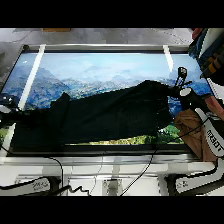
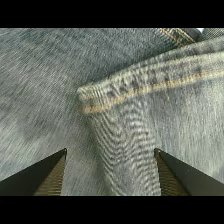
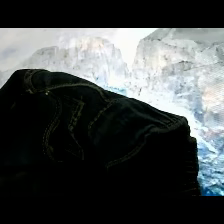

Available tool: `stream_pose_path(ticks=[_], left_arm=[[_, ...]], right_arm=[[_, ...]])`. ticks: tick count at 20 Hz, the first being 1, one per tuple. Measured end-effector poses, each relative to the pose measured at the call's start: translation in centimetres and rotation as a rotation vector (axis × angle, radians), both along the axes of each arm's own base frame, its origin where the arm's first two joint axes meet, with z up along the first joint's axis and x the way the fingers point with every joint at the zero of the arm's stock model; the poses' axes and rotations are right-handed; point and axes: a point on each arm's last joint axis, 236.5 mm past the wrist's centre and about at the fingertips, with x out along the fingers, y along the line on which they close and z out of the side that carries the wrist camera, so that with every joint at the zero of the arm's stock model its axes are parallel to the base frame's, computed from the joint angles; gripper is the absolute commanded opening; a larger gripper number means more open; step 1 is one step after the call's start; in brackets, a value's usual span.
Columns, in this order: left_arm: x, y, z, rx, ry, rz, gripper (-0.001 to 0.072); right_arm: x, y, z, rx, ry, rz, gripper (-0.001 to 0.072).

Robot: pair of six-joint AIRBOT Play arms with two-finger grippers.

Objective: Fold the clothes and pants, and hang the long-sleeved shirts on hangers.

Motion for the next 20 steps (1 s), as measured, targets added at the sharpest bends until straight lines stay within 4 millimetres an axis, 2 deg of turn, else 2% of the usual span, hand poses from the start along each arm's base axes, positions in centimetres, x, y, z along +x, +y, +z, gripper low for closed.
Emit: stream_pose_path(ticks=[1,4,7,10,12,14,17,20], left_arm=[[0.3,-0.2,-0.7,-0.013,0.002,0.005,0.0429],[1.2,-0.3,-1.8,-0.02,-0.012,0.021,0.0048],[2.9,0.3,-1.2,-0.004,-0.079,0.056,0.0027],[5.1,1.4,2.2,0.044,-0.191,0.071,0.0027],[6.7,2.4,6.2,0.099,-0.297,0.07,0.0026],[8.2,3.4,11.3,0.171,-0.432,0.079,0.0025],[9.4,4.6,18.2,0.267,-0.61,0.109,0.0024],[9.3,5.0,22.6,0.337,-0.71,0.116,0.0023]], right_arm=[[0.0,0.0,0.0,0.0,0.0,0.0,0.0031],[0.0,0.0,0.0,0.0,0.0,0.0,0.0031],[0.0,0.0,0.0,0.0,0.0,0.0,0.0031],[0.0,-0.1,0.7,-0.003,-0.012,0.0,0.0031],[0.0,-0.3,1.7,-0.01,-0.028,0.0,0.0031],[-0.3,-0.7,2.5,-0.004,-0.031,-0.007,0.0031],[-0.6,-1.1,2.8,0.014,-0.021,-0.02,0.0031],[-0.9,-1.1,2.8,0.026,-0.009,-0.021,0.0031]])
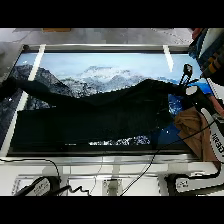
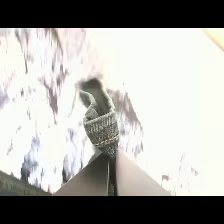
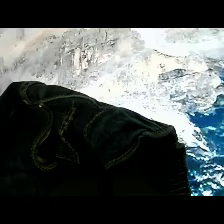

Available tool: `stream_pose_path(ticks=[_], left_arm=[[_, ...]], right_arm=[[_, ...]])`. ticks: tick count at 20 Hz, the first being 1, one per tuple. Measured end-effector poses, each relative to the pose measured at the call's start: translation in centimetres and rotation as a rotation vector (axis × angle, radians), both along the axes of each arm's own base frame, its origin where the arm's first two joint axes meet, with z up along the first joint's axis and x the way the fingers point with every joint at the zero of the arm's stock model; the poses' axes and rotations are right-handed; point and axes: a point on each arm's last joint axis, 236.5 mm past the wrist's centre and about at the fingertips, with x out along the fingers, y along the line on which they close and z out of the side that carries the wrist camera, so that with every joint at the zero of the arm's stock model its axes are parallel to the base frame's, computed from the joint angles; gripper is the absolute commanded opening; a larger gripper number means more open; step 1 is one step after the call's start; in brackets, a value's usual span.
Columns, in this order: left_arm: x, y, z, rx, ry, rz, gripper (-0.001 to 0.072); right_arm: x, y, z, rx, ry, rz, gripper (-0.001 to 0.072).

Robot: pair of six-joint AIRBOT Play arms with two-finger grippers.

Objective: Fold the clothes and pants, and hang the long-sleeved shirts on hangers.

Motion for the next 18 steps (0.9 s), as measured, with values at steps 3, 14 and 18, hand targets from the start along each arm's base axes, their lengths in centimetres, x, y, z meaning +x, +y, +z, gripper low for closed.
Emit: stream_pose_path(ticks=[3,14,18], left_arm=[[-0.6,1.0,1.7,0.064,-0.02,0.029,0.0022],[-7.7,4.9,2.3,0.221,0.341,0.104,0.0022],[-9.1,5.5,2.5,0.235,0.421,0.101,0.0021]], right_arm=[[0.0,-0.1,0.1,0.002,0.0,-0.003,0.0031],[0.2,-0.4,0.9,-0.002,-0.022,-0.015,0.0031],[0.1,-0.4,1.2,-0.003,-0.027,-0.014,0.0031]])
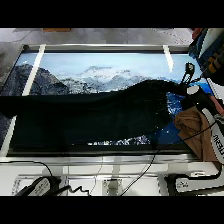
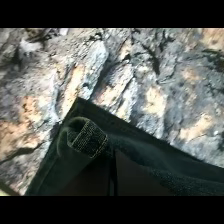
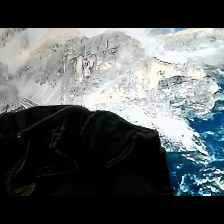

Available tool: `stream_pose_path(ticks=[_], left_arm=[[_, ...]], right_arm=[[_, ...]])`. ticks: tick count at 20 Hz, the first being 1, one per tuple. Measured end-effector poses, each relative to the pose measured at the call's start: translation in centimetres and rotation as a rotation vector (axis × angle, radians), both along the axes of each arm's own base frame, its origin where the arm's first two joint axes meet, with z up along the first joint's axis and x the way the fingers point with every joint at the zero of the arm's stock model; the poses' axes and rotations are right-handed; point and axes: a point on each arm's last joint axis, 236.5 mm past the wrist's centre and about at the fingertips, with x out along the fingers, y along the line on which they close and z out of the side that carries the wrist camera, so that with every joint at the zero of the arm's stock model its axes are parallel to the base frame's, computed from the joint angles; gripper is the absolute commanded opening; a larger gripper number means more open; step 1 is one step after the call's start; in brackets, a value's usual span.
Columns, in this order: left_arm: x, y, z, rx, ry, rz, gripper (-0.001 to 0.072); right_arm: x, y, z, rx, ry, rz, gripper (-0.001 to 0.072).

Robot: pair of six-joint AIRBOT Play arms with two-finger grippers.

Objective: Fold the clothes and pants, and hang the long-sleeved shirts on hangers.

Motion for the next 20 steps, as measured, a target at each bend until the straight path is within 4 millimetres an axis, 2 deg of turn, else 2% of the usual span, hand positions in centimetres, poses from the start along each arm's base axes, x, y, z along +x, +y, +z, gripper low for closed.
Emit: stream_pose_path(ticks=[2,4,7,9,11,14,16,20], left_arm=[[0.7,0.1,-2.1,-0.042,0.049,-0.007,0.0022],[2.6,-0.4,-5.5,-0.125,0.084,-0.023,0.0023],[7.2,-1.1,-9.5,-0.233,0.031,-0.039,0.0023],[10.0,-1.0,-10.8,-0.264,-0.04,-0.033,0.0023],[12.4,-0.5,-10.8,-0.261,-0.132,-0.017,0.0023],[15.3,1.1,-9.0,-0.247,-0.301,0.046,0.0024],[16.5,1.9,-8.3,-0.242,-0.379,0.078,0.0025],[18.2,2.0,-9.1,-0.244,-0.431,0.096,0.0026]], right_arm=[[0.0,0.0,0.1,0.001,-0.003,-0.001,0.0031],[0.1,-0.1,0.2,-0.001,-0.007,-0.004,0.0031],[0.3,-0.3,0.4,-0.007,-0.02,-0.013,0.0032],[0.5,-0.6,0.6,-0.012,-0.033,-0.022,0.0031],[0.8,-0.9,0.9,-0.02,-0.05,-0.035,0.0031],[1.3,-1.5,1.5,-0.033,-0.082,-0.057,0.0031],[1.7,-2.0,2.1,-0.043,-0.11,-0.078,0.0031],[2.5,-2.8,2.5,-0.054,-0.155,-0.119,0.0031]])
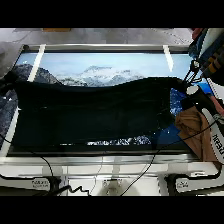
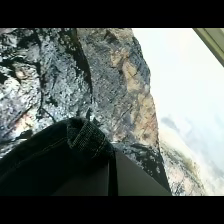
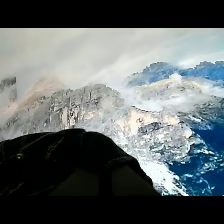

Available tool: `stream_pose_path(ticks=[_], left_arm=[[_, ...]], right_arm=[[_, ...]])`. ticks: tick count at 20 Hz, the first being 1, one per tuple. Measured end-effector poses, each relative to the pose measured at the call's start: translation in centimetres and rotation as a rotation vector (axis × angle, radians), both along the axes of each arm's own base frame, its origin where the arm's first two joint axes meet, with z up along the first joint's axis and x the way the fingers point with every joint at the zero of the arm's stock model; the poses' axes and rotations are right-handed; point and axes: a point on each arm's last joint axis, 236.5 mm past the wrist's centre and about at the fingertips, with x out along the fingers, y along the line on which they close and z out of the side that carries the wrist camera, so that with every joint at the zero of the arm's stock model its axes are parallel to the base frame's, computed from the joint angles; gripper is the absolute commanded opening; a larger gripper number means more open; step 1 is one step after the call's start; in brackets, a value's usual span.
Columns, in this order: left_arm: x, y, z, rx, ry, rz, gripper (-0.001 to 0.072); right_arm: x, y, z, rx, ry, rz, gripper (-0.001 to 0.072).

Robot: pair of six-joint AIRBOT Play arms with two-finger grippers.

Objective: Fold the clothes and pants, and hang the long-sleeved shirts on hangers.

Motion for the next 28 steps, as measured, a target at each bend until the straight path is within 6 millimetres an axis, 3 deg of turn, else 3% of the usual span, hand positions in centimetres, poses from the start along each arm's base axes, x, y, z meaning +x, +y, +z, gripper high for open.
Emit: stream_pose_path(ticks=[5,6,7,8,9,13,17,18,19,20,21,22,28], left_arm=[[2.3,-0.8,-1.2,0.018,-0.053,0.0,0.0027],[2.7,-1.0,-1.3,0.023,-0.065,0.0,0.0062],[3.0,-1.1,-1.3,0.028,-0.074,0.0,0.0298],[3.2,-1.1,-1.3,0.034,-0.085,0.0,0.072],[3.4,-1.2,-1.2,0.038,-0.092,0.001,0.071],[3.7,-1.4,-0.8,0.036,-0.112,0.004,0.0708],[3.5,-1.8,1.3,0.028,-0.149,0.009,0.0703],[3.2,-2.0,2.1,0.027,-0.152,0.006,0.0664],[2.8,-2.2,2.6,0.02,-0.146,0.002,0.0508],[2.2,-2.2,3.1,0.018,-0.127,-0.005,0.0277],[1.4,-2.2,3.5,0.021,-0.103,-0.012,0.0042],[0.2,-2.1,3.6,0.024,-0.057,-0.02,0.0027],[-10.2,0.2,2.4,0.112,0.346,-0.079,0.0026]], right_arm=[[1.3,-0.7,-0.7,-0.025,-0.051,-0.055,0.0031],[1.6,-0.9,-0.6,-0.033,-0.066,-0.067,0.0032],[1.8,-1.1,-0.6,-0.042,-0.08,-0.078,0.0077],[2.1,-1.2,-0.6,-0.048,-0.094,-0.09,0.0317],[2.2,-1.5,-0.4,-0.057,-0.109,-0.103,0.0668],[2.5,-1.8,-0.3,-0.07,-0.13,-0.118,0.0693],[2.5,-1.7,0.0,-0.069,-0.133,-0.116,0.0691],[2.4,-1.6,0.2,-0.067,-0.131,-0.111,0.069],[2.3,-1.7,0.5,-0.068,-0.129,-0.106,0.0668],[2.1,-1.7,0.7,-0.071,-0.12,-0.094,0.0494],[1.7,-1.9,1.1,-0.078,-0.109,-0.08,0.0219],[1.3,-2.3,1.6,-0.085,-0.099,-0.069,0.0038],[-4.4,-6.5,3.4,-0.05,0.06,-0.015,0.0029]])
